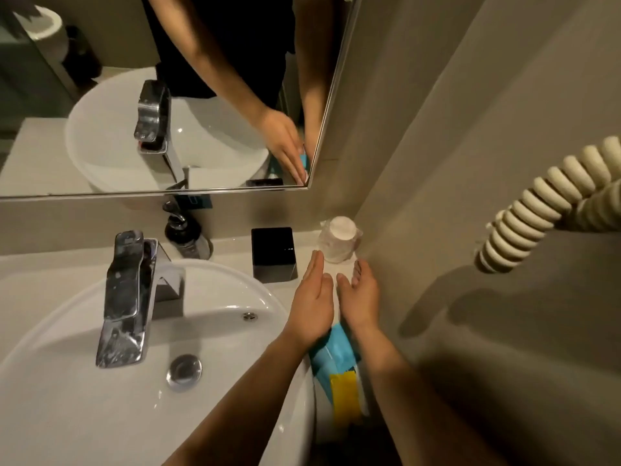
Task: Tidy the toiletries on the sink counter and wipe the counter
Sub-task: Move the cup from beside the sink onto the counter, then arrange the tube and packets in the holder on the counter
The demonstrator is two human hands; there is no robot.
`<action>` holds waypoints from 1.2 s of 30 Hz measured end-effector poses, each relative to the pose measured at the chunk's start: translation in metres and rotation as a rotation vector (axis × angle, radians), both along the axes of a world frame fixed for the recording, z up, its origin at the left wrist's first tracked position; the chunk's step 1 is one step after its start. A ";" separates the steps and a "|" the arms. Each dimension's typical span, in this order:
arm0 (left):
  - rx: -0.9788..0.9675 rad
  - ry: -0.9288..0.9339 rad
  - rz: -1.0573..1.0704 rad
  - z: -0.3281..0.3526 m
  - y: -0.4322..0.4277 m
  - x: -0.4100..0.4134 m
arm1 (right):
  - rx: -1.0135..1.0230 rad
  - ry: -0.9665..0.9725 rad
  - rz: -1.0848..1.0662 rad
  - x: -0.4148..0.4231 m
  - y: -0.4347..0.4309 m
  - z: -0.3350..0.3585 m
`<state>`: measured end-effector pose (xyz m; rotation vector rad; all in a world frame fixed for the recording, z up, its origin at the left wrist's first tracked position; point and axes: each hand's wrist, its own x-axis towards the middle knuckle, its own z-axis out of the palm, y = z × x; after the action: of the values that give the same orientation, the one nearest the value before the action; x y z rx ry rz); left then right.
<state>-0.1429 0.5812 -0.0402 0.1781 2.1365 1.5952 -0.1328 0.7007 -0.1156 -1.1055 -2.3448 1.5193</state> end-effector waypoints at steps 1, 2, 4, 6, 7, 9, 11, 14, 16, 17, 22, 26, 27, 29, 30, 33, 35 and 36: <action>-0.039 0.044 -0.012 0.005 -0.013 0.011 | -0.032 -0.009 0.001 0.013 -0.004 0.006; -0.076 0.089 -0.025 0.009 -0.028 0.021 | -0.052 -0.017 0.007 0.026 -0.008 0.015; -0.168 0.173 -0.053 0.014 -0.067 0.036 | -0.046 -0.055 0.033 0.056 -0.014 0.026; -0.293 0.279 -0.047 0.016 -0.109 0.044 | 0.024 -0.127 0.076 0.085 -0.019 0.034; -0.364 0.341 -0.031 0.016 -0.128 0.045 | 0.064 -0.166 0.102 0.098 -0.021 0.036; -0.539 0.421 -0.018 0.011 -0.157 0.043 | 0.145 -0.237 0.155 0.116 -0.024 0.036; -0.684 0.438 -0.053 0.004 -0.172 0.036 | 0.245 -0.309 0.232 0.125 -0.025 0.032; -0.808 0.468 -0.111 -0.010 -0.176 0.025 | 0.334 -0.384 0.314 0.125 -0.026 0.027; -0.853 0.484 -0.130 -0.015 -0.173 0.020 | 0.355 -0.412 0.339 0.120 -0.027 0.027; -0.867 0.484 -0.128 -0.014 -0.171 0.017 | 0.369 -0.421 0.350 0.118 -0.027 0.028; -0.876 0.392 -0.081 -0.013 -0.163 0.012 | 0.402 -0.437 0.361 0.109 -0.027 0.034; -0.883 0.378 -0.068 -0.015 -0.159 0.014 | 0.442 -0.405 0.422 0.095 -0.029 0.041; -0.882 0.377 -0.062 -0.015 -0.159 0.014 | 0.439 -0.385 0.442 0.091 -0.031 0.045; -0.872 0.374 -0.053 -0.019 -0.160 0.013 | 0.417 -0.390 0.501 0.086 -0.040 0.048; -0.865 0.369 -0.048 -0.020 -0.161 0.013 | 0.408 -0.420 0.539 0.083 -0.046 0.048; -0.831 0.328 -0.023 -0.024 -0.161 0.009 | 0.419 -0.533 0.619 0.076 -0.059 0.042; -0.849 0.318 -0.016 -0.025 -0.161 0.007 | 0.438 -0.565 0.634 0.074 -0.066 0.038; -0.877 0.327 -0.026 -0.027 -0.162 0.006 | 0.445 -0.567 0.632 0.072 -0.068 0.036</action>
<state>-0.1367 0.4196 -0.0667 0.1777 2.8504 0.5157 -0.0603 0.6327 -0.0795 -0.7839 -3.4324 0.7438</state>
